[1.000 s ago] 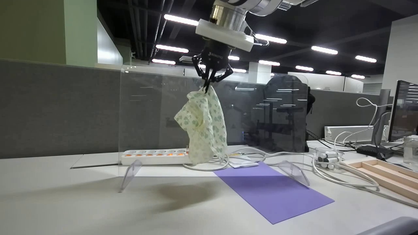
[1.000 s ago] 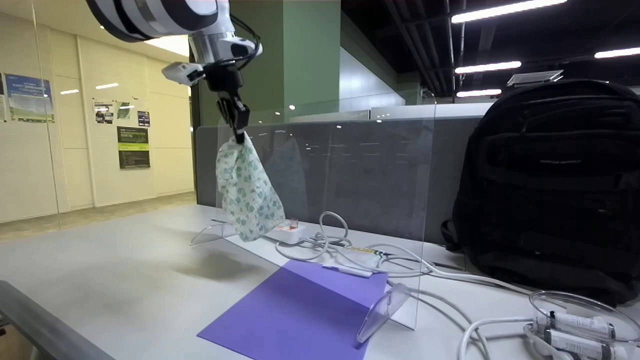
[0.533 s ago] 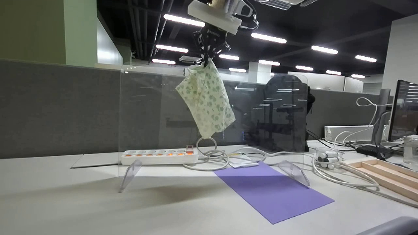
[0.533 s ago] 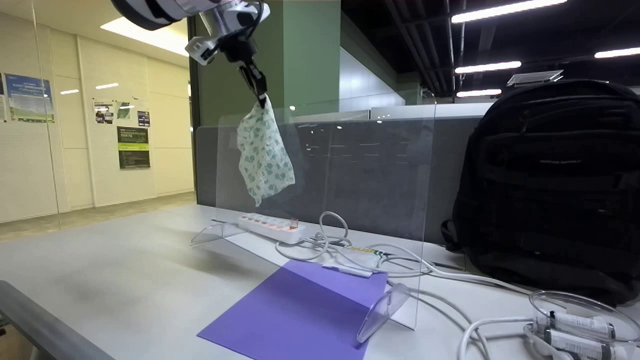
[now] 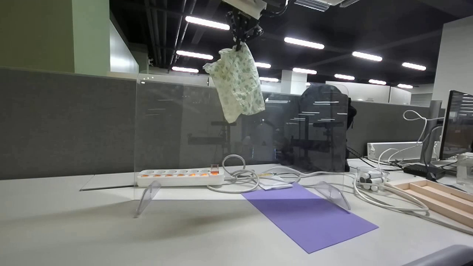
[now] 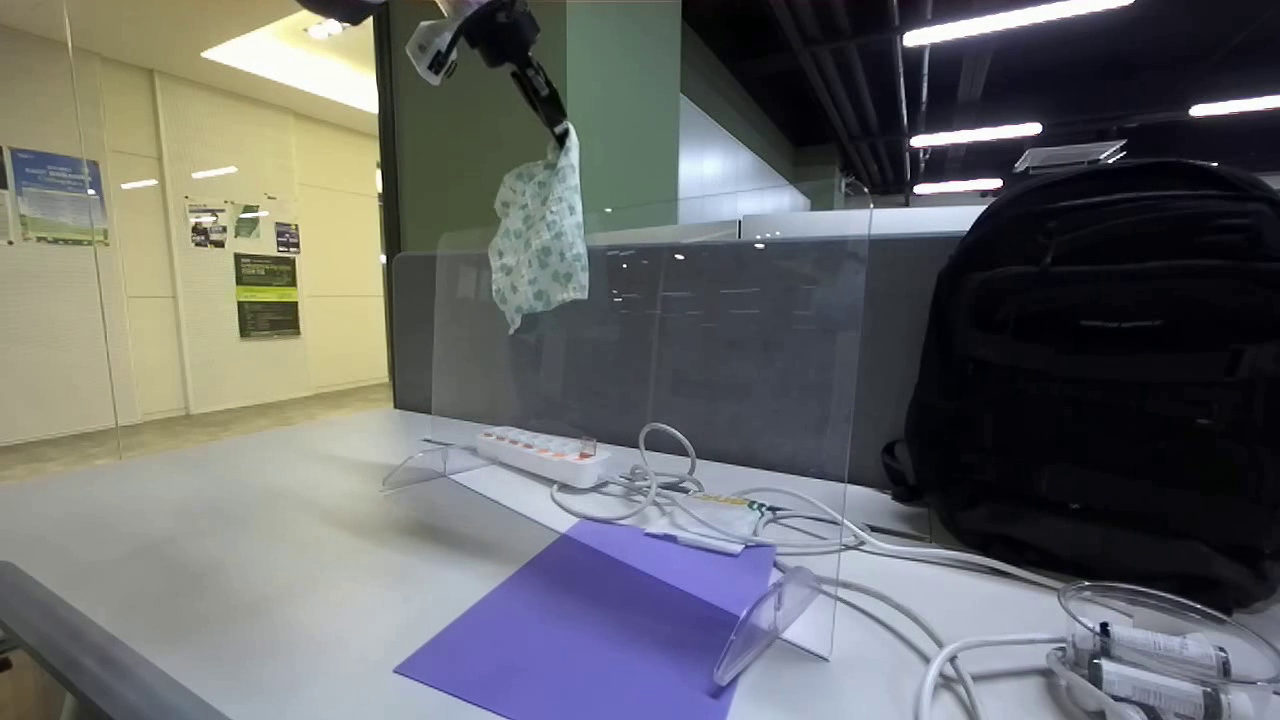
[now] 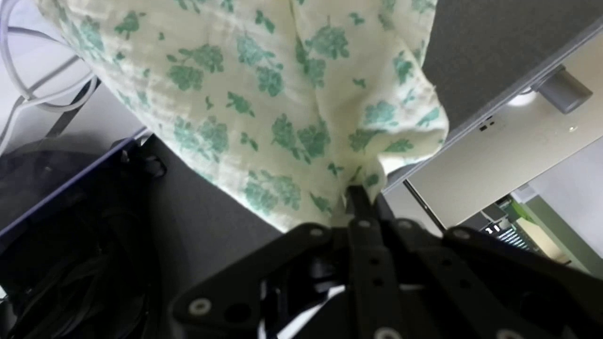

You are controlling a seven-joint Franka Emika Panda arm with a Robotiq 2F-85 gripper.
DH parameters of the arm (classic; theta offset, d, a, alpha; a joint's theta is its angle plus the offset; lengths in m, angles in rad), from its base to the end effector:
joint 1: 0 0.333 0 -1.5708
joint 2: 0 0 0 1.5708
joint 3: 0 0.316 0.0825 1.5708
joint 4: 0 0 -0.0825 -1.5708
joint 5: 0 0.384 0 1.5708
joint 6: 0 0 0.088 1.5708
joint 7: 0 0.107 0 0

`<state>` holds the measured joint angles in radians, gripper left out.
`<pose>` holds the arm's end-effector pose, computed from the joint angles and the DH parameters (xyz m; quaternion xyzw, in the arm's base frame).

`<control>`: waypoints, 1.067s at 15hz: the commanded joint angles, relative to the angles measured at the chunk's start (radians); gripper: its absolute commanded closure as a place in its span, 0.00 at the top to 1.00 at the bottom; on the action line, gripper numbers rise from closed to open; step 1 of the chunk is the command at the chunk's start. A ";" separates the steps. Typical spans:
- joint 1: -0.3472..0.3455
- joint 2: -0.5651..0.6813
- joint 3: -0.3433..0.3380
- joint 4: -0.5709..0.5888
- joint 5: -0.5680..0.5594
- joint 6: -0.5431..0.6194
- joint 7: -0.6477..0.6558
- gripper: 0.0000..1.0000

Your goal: Hang the white cloth in the glass panel

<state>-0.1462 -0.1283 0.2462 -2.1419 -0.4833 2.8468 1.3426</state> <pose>0.5545 0.0862 0.5516 -0.8294 0.3640 -0.4038 0.1286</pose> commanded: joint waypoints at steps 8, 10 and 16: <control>-0.053 0.188 0.034 0.154 -0.330 -0.192 0.398 0.00; -0.044 0.223 0.030 0.178 -0.335 -0.207 0.426 0.00; -0.031 0.263 0.030 0.221 -0.293 -0.203 0.438 0.34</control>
<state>-0.1887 0.1160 0.2730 -1.9677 -0.7814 2.6724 1.7363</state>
